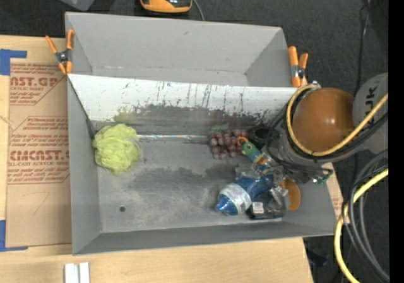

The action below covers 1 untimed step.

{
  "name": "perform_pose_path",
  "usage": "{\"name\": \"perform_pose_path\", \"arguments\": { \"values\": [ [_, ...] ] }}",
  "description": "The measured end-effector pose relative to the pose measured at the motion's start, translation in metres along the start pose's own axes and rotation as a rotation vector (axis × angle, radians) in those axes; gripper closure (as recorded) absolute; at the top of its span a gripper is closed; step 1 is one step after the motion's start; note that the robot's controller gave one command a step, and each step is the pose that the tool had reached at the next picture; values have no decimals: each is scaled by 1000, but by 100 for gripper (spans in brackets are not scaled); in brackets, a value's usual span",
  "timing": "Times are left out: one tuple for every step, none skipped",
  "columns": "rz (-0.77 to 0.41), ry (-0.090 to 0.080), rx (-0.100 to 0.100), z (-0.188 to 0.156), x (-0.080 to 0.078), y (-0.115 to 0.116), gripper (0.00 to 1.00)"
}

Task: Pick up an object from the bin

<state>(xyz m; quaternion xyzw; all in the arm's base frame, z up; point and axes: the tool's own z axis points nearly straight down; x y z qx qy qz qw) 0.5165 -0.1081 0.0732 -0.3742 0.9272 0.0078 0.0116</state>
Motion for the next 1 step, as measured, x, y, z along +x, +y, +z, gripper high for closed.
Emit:
{"name": "perform_pose_path", "arguments": {
  "values": [
    [0,0,0,0,0,0,100]
  ]
}}
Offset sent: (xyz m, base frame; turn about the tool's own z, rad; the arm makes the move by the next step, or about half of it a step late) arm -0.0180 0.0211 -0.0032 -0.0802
